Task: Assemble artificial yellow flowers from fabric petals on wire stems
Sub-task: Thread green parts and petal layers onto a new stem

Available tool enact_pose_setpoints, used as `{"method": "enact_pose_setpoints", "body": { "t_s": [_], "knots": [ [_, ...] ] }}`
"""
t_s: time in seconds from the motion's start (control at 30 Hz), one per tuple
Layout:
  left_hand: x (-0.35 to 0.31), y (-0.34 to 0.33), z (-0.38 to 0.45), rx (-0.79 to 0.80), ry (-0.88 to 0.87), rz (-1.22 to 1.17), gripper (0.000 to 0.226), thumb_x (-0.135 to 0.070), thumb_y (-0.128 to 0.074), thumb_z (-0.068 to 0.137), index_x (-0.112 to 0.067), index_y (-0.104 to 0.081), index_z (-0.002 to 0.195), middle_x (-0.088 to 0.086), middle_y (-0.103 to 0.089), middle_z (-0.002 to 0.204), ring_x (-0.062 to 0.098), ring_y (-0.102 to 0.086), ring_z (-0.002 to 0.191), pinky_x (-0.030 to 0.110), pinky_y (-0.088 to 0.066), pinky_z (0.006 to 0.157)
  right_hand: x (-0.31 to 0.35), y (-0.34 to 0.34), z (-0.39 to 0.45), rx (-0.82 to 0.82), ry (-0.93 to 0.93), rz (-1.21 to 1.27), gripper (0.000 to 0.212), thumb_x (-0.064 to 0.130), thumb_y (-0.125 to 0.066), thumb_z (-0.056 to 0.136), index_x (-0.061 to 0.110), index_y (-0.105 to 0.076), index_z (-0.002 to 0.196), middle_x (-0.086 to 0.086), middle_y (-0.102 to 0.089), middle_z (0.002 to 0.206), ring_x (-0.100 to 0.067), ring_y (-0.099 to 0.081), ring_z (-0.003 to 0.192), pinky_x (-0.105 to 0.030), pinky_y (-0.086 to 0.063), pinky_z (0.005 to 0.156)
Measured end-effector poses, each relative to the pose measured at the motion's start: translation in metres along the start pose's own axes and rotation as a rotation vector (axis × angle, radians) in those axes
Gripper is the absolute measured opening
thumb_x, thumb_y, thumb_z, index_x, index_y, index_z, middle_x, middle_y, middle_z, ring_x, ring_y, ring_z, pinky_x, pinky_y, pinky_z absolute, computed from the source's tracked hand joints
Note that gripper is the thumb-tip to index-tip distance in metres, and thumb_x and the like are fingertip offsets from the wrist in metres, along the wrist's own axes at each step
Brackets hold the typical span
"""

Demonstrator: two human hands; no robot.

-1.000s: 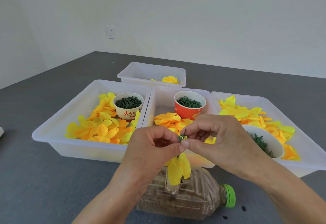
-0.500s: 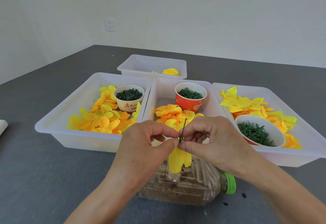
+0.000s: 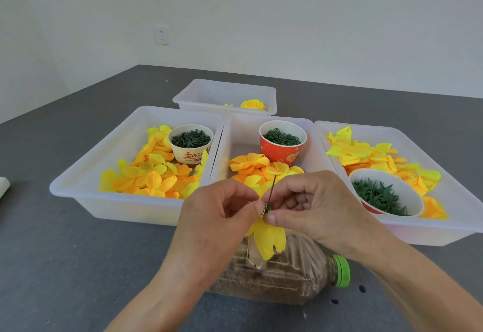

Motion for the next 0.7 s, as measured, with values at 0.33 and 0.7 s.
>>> {"method": "enact_pose_setpoints", "body": {
  "t_s": [0.33,0.7],
  "knots": [
    [0.003,-0.008,0.001,0.097,0.247,-0.467,0.004,-0.012,-0.073,0.060,-0.014,-0.073,0.063,0.001,-0.066,0.061,0.003,-0.056,0.052,0.013,-0.045,0.049,0.000,-0.001,0.000,0.067,-0.030,0.108,0.020,0.002,-0.076,0.073,0.022,-0.075,0.074,-0.004,-0.074,0.079,-0.010,-0.065,0.069,-0.027,-0.057,0.071],
    [0.012,-0.009,0.008,0.056,0.392,-0.464,0.023,0.006,-0.070,0.067,-0.016,-0.073,0.059,0.004,-0.065,0.063,0.018,-0.058,0.065,0.031,-0.045,0.068,-0.004,-0.001,0.001,0.085,-0.114,0.240,0.015,0.004,-0.077,0.067,0.017,-0.076,0.074,-0.003,-0.074,0.078,-0.010,-0.067,0.070,-0.021,-0.056,0.067]
  ]
}}
Point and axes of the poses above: each hand's wrist, its own z-axis towards the middle knuckle, its own y-axis out of the back of the hand, x = y × z, the point moved 3 cm from there along z, towards the middle knuckle
